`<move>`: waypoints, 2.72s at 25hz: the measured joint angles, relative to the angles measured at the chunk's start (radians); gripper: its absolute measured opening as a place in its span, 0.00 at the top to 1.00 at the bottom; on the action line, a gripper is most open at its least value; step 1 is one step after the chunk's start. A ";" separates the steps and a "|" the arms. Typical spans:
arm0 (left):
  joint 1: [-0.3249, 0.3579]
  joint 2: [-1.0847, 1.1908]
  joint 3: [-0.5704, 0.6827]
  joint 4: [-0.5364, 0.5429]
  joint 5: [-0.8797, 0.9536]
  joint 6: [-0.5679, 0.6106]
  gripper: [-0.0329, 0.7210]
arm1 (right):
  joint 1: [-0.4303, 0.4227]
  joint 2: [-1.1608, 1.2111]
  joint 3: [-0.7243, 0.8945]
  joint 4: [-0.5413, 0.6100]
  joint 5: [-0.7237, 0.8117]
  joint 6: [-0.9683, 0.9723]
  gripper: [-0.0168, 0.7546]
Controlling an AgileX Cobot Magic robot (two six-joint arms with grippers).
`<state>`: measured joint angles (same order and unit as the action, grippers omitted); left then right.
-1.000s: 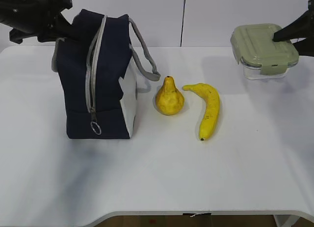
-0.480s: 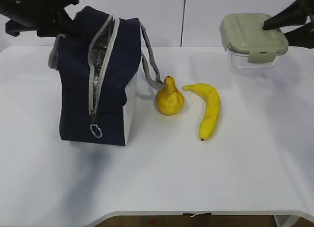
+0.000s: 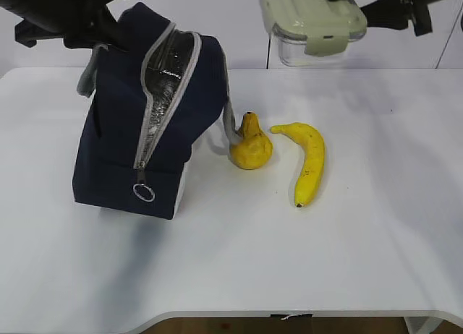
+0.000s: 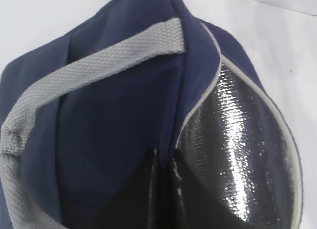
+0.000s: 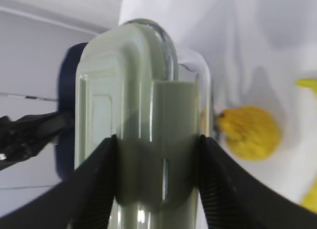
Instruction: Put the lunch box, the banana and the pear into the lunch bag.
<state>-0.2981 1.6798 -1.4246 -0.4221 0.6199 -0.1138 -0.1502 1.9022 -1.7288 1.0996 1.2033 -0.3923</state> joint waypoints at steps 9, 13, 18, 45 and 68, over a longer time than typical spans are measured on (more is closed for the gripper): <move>-0.038 -0.007 -0.017 0.047 -0.015 -0.083 0.96 | 0.192 0.001 -0.163 -0.070 0.022 0.148 0.48; -0.040 -0.007 -0.017 0.047 -0.015 -0.096 0.96 | 0.263 0.020 -0.194 -0.077 0.017 0.183 0.48; -0.055 -0.007 -0.017 0.047 -0.015 -0.105 0.96 | 0.327 0.071 -0.194 -0.176 -0.040 0.220 0.48; -0.073 -0.018 -0.017 -0.010 -0.084 -0.119 0.96 | 0.510 0.234 -0.246 -0.232 -0.277 0.131 0.48; -0.073 -0.018 -0.017 -0.049 -0.102 -0.120 0.96 | 0.550 0.298 -0.248 -0.097 -0.324 0.031 0.47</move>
<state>-0.3709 1.6617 -1.4418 -0.4712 0.5176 -0.2343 0.4001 2.2003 -1.9767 1.0023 0.8794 -0.3609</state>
